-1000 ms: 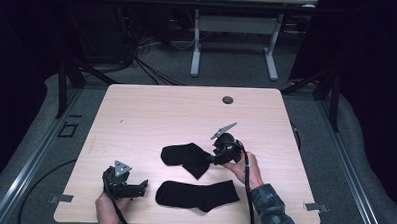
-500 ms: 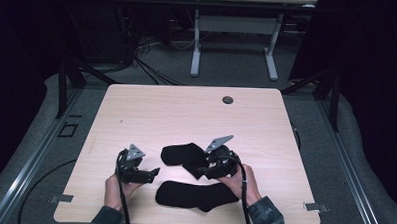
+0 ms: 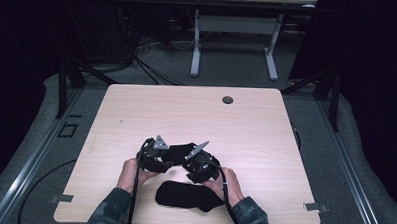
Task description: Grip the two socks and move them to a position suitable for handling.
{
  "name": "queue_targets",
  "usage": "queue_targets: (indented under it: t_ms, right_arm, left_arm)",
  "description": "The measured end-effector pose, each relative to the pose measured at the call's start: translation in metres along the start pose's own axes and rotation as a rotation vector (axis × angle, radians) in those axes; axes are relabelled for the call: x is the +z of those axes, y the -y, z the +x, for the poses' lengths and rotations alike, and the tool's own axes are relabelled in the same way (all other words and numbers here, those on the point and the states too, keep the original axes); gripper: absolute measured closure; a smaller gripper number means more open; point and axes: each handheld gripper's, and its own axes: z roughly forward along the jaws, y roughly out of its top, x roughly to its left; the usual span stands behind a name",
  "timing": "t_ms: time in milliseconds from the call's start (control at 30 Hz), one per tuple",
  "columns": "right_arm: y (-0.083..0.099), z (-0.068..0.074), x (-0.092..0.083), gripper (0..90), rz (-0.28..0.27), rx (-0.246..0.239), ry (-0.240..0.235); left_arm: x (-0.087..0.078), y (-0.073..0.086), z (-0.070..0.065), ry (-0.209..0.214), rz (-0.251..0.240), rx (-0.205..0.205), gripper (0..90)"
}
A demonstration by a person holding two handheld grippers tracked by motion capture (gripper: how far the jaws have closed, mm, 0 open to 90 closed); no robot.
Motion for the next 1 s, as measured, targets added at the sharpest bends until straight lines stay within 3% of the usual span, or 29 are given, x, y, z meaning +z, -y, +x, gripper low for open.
queue_targets:
  t_ms: [67,267,367,400,533,733,900,967,1000]
  right_arm:
    - [0.002,-0.003,0.005,63.5,0.002,0.021,-0.002]
    - [0.003,-0.003,0.006,65.3,0.003,0.019,0.004]
    - [0.004,-0.005,0.006,67.3,0.005,0.029,-0.004]
    - [0.006,-0.006,0.007,69.7,-0.015,0.058,-0.006]
    - [0.008,-0.009,0.006,73.8,-0.018,0.072,-0.007]
    - [0.013,-0.007,0.006,79.5,-0.045,0.080,0.022]
    - [0.015,-0.008,0.005,82.6,-0.056,0.069,0.022]
    - [0.017,-0.009,0.002,84.9,-0.062,0.074,0.012]
    - [0.019,-0.011,0.000,85.4,-0.073,0.078,0.006]
  left_arm:
    - [0.004,-0.001,0.000,0.010,0.015,0.009,48.3]
    - [0.011,0.000,0.000,0.002,0.056,0.022,51.4]
    - [0.012,0.001,0.002,0.004,0.042,0.015,53.8]
    - [0.012,0.001,0.002,0.004,0.039,0.017,57.8]
    - [0.012,0.001,0.004,0.014,0.033,0.012,65.7]
    - [0.013,-0.003,0.000,-0.039,0.067,0.024,83.5]
    - [0.013,-0.002,0.000,-0.046,0.057,0.007,85.3]
    - [0.012,-0.002,0.001,-0.050,0.051,-0.013,85.9]
    - [0.011,-0.001,0.002,-0.047,0.025,-0.041,86.0]
